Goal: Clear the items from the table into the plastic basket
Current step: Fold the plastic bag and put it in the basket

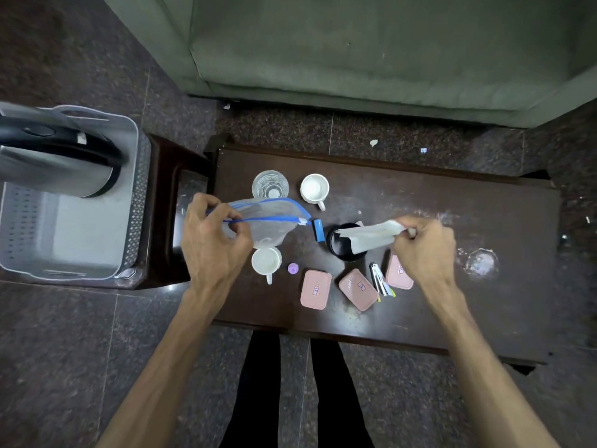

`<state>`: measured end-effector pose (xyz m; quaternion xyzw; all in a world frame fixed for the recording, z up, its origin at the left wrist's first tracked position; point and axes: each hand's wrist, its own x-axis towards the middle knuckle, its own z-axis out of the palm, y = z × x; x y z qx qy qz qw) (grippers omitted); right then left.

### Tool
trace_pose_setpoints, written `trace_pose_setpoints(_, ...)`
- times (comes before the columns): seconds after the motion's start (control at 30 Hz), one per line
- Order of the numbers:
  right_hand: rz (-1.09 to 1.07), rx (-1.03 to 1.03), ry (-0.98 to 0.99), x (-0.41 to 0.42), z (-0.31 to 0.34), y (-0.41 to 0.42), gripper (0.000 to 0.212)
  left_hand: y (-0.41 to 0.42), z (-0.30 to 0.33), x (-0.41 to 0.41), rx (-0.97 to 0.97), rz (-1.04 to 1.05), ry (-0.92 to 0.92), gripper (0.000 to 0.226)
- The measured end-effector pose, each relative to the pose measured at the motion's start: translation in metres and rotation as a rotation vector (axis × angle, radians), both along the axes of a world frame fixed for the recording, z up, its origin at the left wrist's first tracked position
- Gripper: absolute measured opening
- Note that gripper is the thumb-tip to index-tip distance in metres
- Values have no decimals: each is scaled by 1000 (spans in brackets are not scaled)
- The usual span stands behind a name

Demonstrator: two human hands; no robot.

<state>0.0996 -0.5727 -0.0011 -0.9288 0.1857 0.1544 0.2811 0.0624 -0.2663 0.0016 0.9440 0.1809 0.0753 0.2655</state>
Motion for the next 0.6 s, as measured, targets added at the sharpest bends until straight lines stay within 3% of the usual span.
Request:
trace_pose_setpoints(0.23, 94, -80, -17, -21, -44, 34, 39, 15, -3, -14, -63, 78, -8, 9)
trace_pose_setpoints(0.37, 215, -132, 124, -26, -59, 49, 40, 30, -5, -20, -117, 118, -35, 7)
trace_pose_setpoints(0.5, 334, -412, 231, -29, -41, 62, 77, 52, -5, -24, -218, 200, -72, 9)
trace_pose_setpoints(0.6, 223, -282, 17, -28, -12, 76, 80, 68, -2, -24, -390, 279, -56, 11)
